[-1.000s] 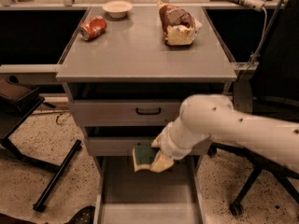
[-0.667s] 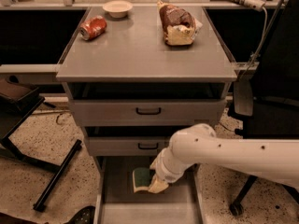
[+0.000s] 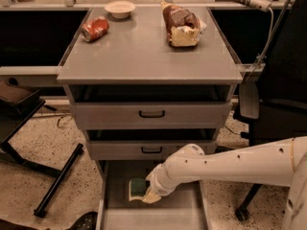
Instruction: Place sponge into bottom drawer
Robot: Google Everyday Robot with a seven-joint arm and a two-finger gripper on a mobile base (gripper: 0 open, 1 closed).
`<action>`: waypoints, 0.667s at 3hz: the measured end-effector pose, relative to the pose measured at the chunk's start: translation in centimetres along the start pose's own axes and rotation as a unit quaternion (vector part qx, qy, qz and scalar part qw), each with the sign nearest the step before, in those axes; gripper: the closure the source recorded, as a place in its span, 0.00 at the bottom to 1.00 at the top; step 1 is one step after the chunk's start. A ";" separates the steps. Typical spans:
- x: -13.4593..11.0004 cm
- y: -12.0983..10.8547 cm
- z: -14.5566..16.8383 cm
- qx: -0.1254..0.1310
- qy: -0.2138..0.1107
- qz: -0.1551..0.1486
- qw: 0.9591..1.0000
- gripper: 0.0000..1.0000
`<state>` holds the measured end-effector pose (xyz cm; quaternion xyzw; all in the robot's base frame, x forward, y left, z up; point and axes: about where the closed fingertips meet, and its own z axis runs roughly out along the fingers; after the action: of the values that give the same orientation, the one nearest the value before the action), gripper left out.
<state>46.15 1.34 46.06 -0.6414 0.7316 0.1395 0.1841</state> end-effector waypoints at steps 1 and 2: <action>0.0 0.0 0.1 0.000 0.000 0.000 1.000 1.00; 2.1 1.3 3.4 -0.007 -0.007 0.016 1.000 1.00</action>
Offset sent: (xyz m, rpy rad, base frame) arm -0.0420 -0.0023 -0.1415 0.0611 0.0769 -0.0797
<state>44.93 1.15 41.99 -0.6298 0.7395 0.1524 0.1827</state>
